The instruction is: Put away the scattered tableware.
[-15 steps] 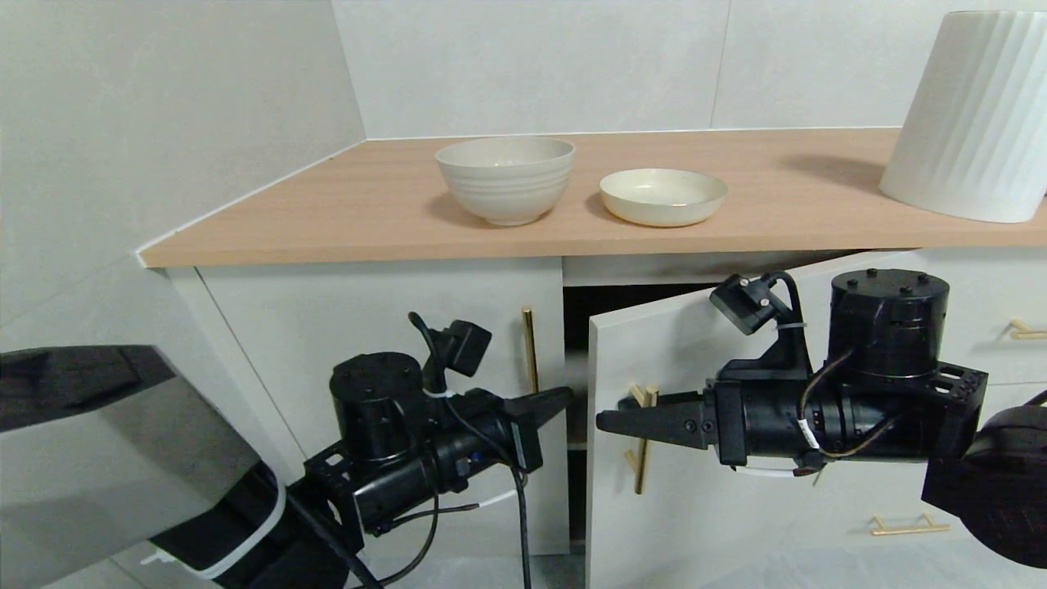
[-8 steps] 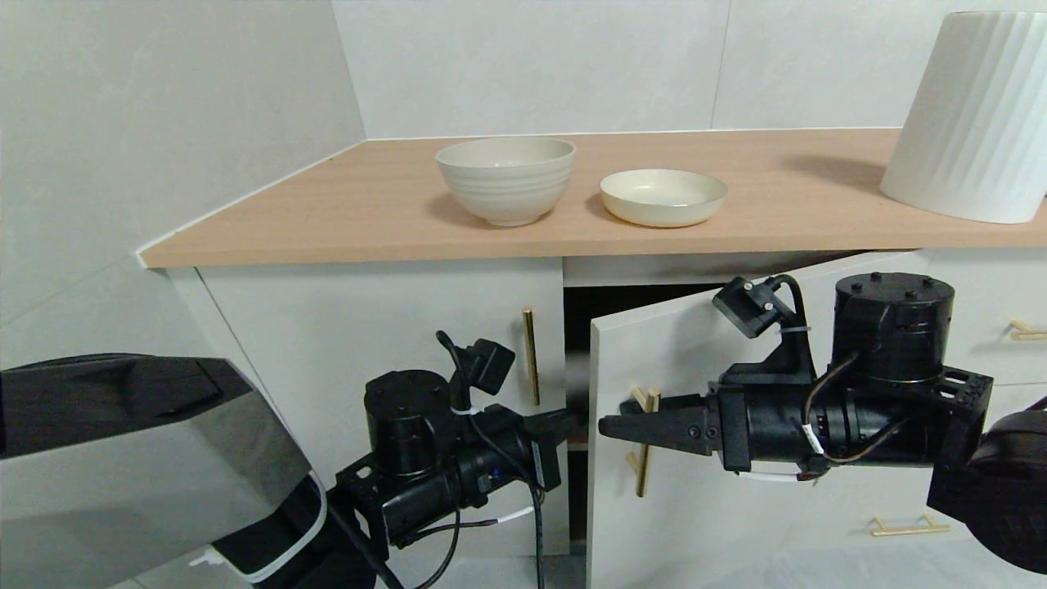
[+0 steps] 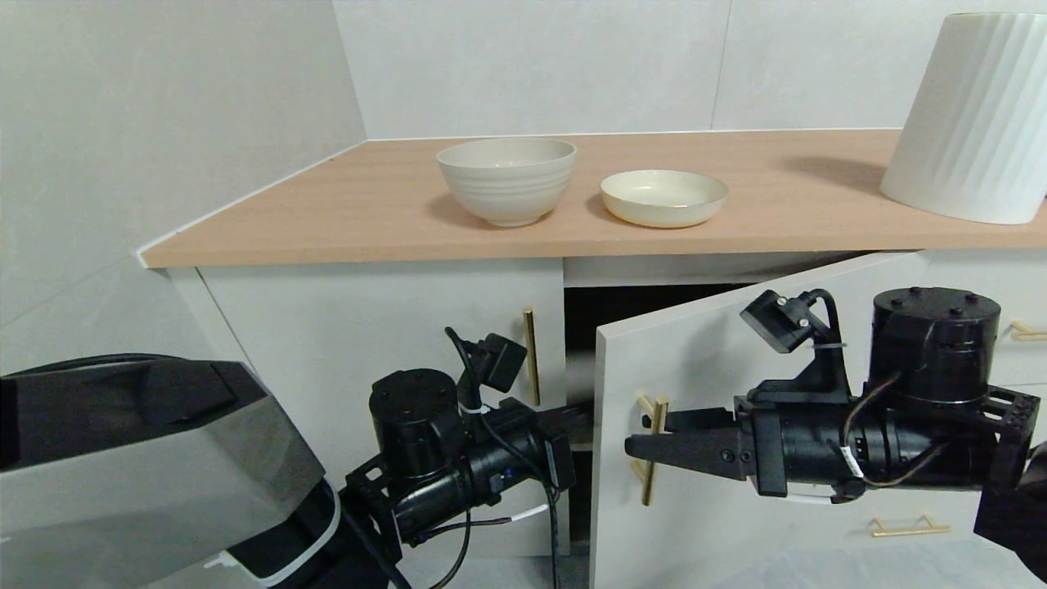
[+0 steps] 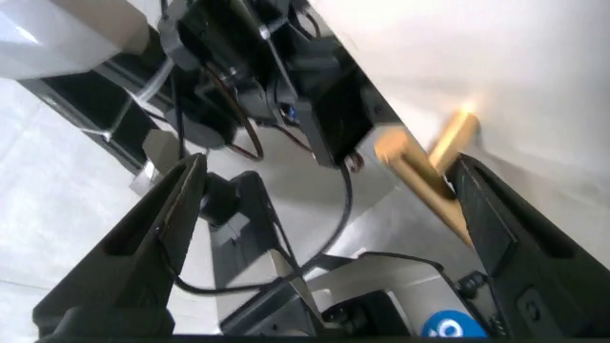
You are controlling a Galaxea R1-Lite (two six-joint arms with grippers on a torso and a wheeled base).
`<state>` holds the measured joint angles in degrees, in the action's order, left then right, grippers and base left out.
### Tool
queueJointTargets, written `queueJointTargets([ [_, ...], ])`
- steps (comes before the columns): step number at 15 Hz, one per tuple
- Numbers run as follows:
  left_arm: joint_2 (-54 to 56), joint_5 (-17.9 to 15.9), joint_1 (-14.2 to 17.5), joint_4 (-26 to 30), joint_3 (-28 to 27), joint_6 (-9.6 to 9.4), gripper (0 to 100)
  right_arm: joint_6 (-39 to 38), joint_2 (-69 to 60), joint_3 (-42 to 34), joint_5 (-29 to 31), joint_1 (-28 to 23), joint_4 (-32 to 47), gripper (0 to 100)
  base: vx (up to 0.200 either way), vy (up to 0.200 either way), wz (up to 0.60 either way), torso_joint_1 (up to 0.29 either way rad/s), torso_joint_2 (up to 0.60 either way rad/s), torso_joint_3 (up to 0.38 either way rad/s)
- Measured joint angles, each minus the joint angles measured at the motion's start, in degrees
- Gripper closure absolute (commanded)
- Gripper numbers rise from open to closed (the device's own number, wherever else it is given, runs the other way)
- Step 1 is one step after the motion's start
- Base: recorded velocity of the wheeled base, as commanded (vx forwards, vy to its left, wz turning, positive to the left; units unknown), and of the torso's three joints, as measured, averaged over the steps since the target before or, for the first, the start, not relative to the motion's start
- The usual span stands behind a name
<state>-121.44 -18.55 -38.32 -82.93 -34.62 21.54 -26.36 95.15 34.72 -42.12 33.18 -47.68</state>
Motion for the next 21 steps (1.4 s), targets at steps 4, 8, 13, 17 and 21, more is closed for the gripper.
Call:
queueJointTargets([
  [4, 0.17, 0.2, -0.02, 1.89, -2.23, -0.2, 100, 6.02, -2.73, -6.67, 3.56, -1.22, 0.39, 0, 0.0, 0.0, 0.0, 0.0, 0.0, 0.0],
  [8, 0.44, 0.04, -0.1, 5.69, -6.83, -0.46, 100, 8.81, -9.4, -12.4, 8.13, -1.07, 6.24, 0, 0.0, 0.0, 0.0, 0.0, 0.0, 0.0],
  [13, 2.43, 0.0, -0.1, 9.94, -9.09, -0.99, 100, 8.98, -20.42, -14.69, 25.37, 6.73, 19.68, 0, 0.0, 0.0, 0.0, 0.0, 0.0, 0.0],
  [17, 2.67, 0.09, -0.66, 11.09, -9.81, -3.58, 100, 8.81, -23.26, -15.81, 25.59, 7.83, 21.63, 0, 0.0, 0.0, 0.0, 0.0, 0.0, 0.0],
  [21, 1.46, 0.02, -2.36, 11.03, -10.63, -3.91, 100, 8.95, -21.69, -16.23, 26.33, 7.69, 21.35, 0, 0.0, 0.0, 0.0, 0.0, 0.0, 0.0],
])
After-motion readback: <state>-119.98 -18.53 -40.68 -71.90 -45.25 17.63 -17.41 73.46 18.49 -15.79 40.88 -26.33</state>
